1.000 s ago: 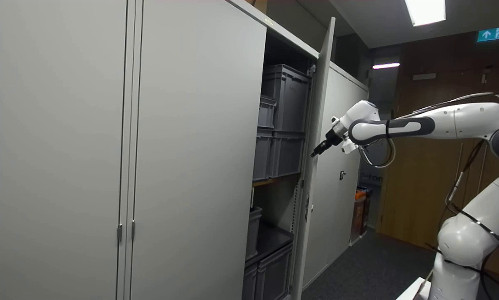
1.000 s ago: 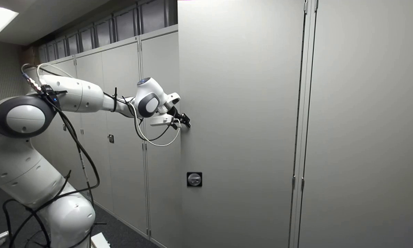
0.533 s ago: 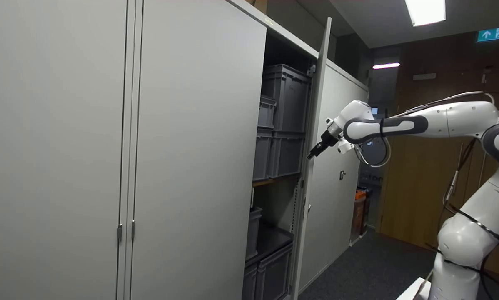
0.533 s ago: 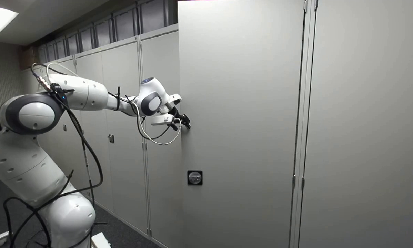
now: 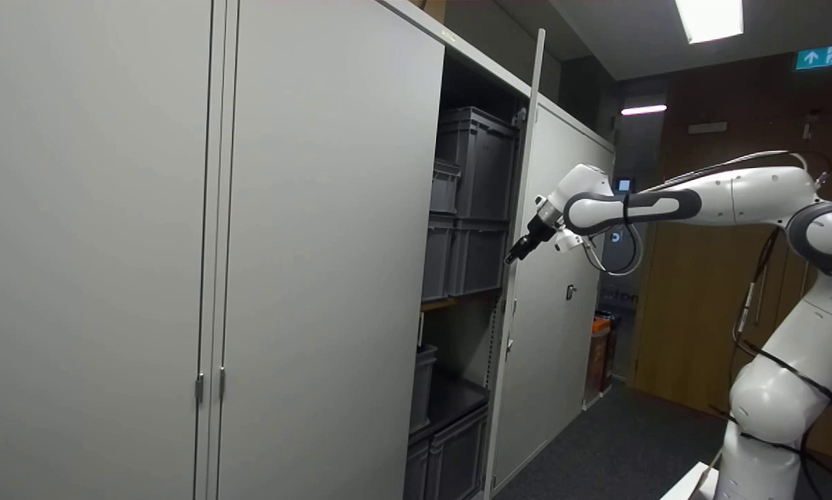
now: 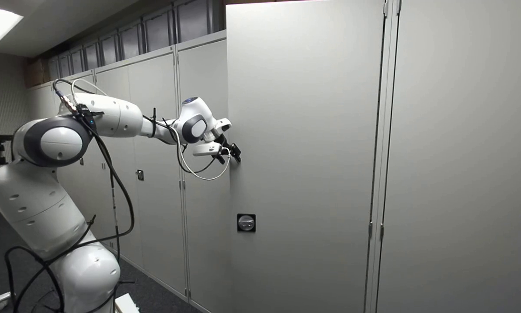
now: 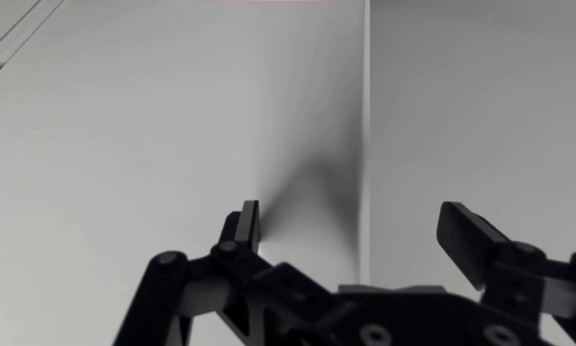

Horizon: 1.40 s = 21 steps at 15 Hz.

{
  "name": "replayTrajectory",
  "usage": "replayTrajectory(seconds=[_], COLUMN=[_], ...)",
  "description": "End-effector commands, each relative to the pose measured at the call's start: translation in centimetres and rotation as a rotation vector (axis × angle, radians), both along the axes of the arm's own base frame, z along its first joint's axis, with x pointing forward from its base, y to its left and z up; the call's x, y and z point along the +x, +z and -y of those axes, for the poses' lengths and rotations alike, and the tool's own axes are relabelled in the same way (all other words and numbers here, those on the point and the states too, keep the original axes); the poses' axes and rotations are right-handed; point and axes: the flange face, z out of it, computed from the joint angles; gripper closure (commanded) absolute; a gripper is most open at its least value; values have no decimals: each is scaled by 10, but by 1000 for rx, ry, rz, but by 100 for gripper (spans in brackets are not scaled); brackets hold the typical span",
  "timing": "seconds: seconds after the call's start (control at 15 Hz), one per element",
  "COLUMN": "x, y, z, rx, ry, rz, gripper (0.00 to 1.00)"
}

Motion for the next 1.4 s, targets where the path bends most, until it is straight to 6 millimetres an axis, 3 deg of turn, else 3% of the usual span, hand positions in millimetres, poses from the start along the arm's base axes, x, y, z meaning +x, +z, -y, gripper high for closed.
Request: replayTrajectory(seconds=[0.0,0.73,1.33], x=[14,26,7], y=[15,23,-1], z=[-12,-27,-10], rx=[11,6,-44], ry=[7,37,-11], rz=[-6,3,-86], gripper=[0,0,0])
